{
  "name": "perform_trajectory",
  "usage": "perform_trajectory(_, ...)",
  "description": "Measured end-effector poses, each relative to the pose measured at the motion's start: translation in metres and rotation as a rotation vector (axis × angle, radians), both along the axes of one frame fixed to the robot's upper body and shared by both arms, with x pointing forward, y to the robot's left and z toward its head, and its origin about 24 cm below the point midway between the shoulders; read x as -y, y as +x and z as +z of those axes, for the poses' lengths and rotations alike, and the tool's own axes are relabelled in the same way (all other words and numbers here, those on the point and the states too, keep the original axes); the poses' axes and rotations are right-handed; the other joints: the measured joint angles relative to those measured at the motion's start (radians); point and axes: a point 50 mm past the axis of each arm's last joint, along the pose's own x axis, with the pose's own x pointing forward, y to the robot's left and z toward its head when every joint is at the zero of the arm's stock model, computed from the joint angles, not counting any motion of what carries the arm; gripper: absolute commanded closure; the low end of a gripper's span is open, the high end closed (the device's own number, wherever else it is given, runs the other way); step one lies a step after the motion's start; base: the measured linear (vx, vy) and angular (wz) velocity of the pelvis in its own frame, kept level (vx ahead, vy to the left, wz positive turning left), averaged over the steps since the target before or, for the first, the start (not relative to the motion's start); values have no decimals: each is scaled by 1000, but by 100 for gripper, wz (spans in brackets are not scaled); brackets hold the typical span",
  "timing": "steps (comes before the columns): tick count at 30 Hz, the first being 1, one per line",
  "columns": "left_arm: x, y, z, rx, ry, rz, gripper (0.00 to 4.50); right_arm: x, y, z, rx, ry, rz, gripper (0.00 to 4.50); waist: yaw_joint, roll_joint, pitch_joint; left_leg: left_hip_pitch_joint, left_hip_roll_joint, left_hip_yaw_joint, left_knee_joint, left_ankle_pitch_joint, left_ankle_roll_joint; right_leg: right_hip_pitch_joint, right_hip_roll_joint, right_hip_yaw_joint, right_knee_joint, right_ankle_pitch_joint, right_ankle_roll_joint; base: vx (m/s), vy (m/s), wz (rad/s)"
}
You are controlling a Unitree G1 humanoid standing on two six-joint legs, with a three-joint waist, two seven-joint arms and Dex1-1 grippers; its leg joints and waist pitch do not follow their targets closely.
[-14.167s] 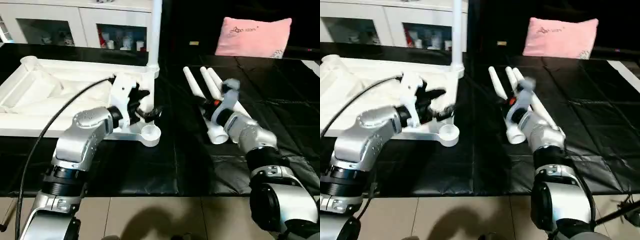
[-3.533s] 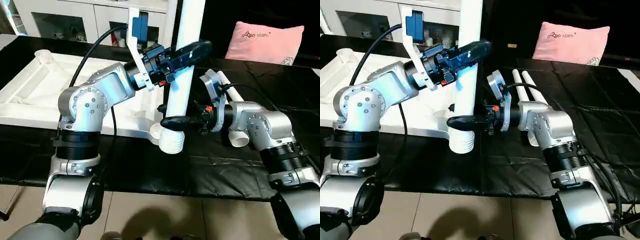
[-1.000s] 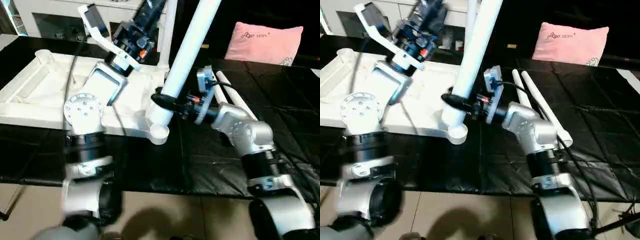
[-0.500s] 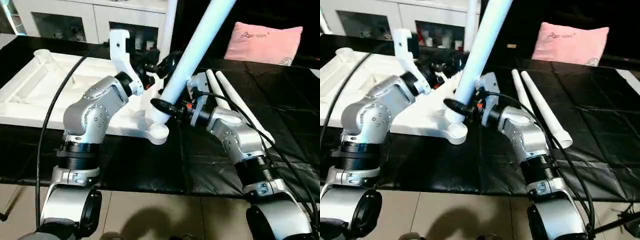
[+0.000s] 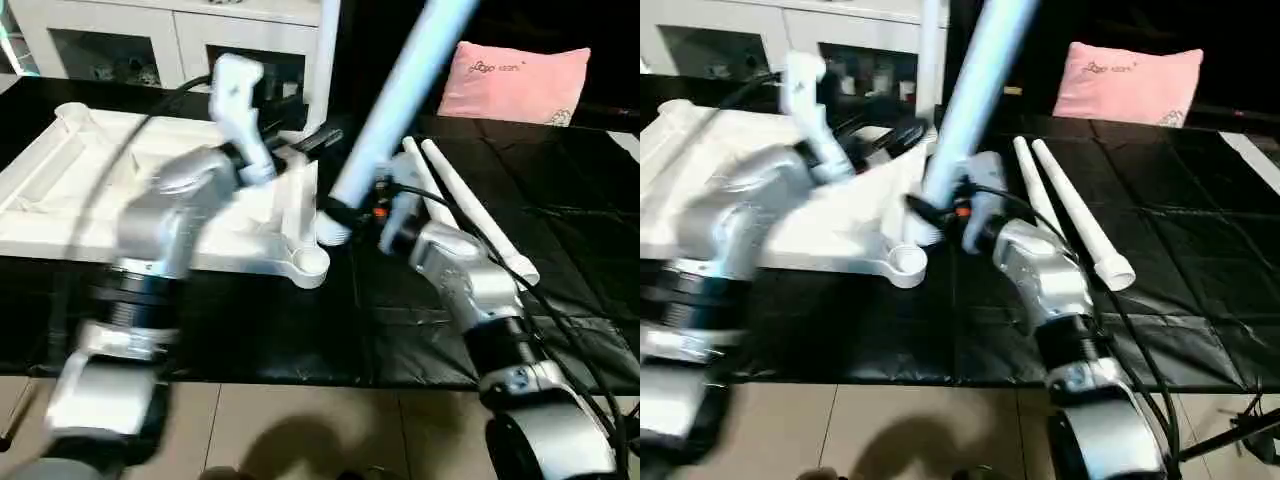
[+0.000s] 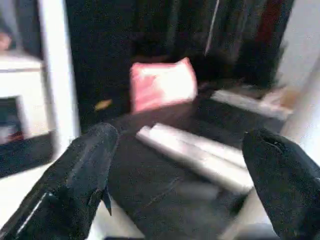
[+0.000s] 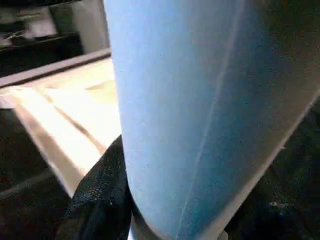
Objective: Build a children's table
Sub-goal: Pick table leg, then move table base
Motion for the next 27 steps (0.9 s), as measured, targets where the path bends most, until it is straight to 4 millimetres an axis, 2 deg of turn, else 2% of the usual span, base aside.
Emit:
perform_trajectory(3,-12,-4,-19,-33,202,-102,0,2,-3,-5,-12,-6,-28,257,0,1,1,2,0,0,-1,0,0,0,0,0,0,0,0,0,0,0)
perform_trajectory(6,-21,-12,-46,-137,321,-211,0,8,-6,-11,-21,-17,-65,257,0,3,2,3,0,1,-1,0,-1,0,0,1,0,0,0,0,0,0)
perform_trajectory(9,-24,-18,-62,-199,451,-319,0,8,-8,-14,-25,-21,-86,257,2,7,3,4,0,1,-2,1,-2,0,0,1,0,1,-1,0,0,0)
perform_trajectory(11,-28,-20,-71,-233,515,-354,30,8,-11,-18,-33,-27,-91,257,2,9,4,4,-1,1,-3,1,-3,1,0,1,0,1,-1,0,0,0)
perform_trajectory(13,-33,-19,-80,-267,577,-375,37,9,-12,-21,-40,-41,-101,257,1,10,4,4,-1,1,-5,3,-5,1,0,1,0,1,-2,0,0,0)
perform_trajectory(15,-37,-17,-85,-280,631,-386,68,9,-13,-21,-35,-40,-109,257,1,11,5,4,-1,0,-7,3,-5,1,0,1,0,1,-2,0,0,0)
perform_trajectory(20,-44,-7,-83,-274,761,-404,98,9,-15,-20,-29,-41,-114,257,2,12,4,4,-1,0,-7,3,-6,1,0,1,0,1,-2,0,0,0)
perform_trajectory(21,-44,-6,-83,-273,766,-404,118,9,-16,-20,-30,-42,-114,257,2,13,4,4,-1,0,-6,3,-6,1,0,1,0,2,-3,0,0,0)
perform_trajectory(27,-41,-2,-86,-312,765,-438,167,8,-16,-20,-26,-42,-112,257,2,13,5,4,-1,0,-6,3,-6,1,0,1,0,2,-3,0,0,0)
